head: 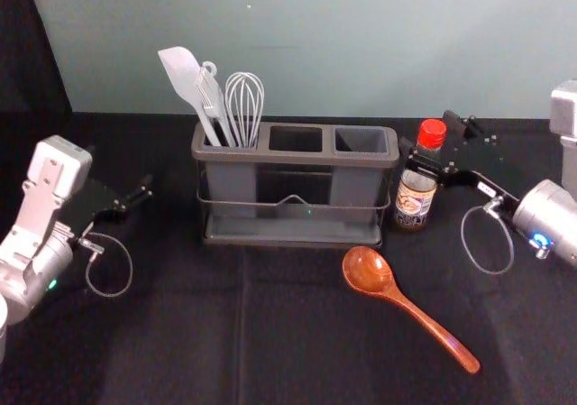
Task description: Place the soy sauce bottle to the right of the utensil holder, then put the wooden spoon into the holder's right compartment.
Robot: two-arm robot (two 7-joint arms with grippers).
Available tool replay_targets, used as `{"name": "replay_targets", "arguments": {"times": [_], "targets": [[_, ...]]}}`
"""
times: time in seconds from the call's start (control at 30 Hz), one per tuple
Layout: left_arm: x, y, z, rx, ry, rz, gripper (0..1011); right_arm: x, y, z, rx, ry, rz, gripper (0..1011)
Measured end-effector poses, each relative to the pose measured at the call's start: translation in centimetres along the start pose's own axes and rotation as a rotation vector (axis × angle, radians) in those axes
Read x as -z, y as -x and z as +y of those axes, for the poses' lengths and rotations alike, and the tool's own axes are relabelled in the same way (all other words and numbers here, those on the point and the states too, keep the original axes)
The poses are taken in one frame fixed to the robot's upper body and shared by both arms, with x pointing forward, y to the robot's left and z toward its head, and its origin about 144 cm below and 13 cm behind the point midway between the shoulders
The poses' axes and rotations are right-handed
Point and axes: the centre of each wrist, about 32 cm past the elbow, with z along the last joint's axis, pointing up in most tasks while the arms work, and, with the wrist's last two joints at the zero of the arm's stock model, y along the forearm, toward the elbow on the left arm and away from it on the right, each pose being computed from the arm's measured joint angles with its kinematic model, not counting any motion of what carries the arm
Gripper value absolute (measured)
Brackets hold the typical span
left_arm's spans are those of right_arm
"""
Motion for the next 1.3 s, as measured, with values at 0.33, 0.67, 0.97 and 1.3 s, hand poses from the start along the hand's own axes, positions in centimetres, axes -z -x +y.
{"name": "replay_targets", "arguments": {"times": [0.33,0.67,0.97,1.3], "targets": [[0.0,0.0,0.0,0.000,0.000,0.000,1005,-1.5,0.1,-0.9,0.005,-0.030,-0.028,1002],[0.0,0.0,0.0,0.000,0.000,0.000,1005,-4.3,1.0,-2.8,-0.022,-0.051,-0.066,1002],[0.0,0.0,0.0,0.000,0.000,0.000,1005,-6.5,2.1,-5.0,-0.082,-0.031,-0.086,1002],[0.0,0.0,0.0,0.000,0.000,0.000,1005,-8.6,3.5,-5.7,-0.225,0.007,-0.077,1002]]}}
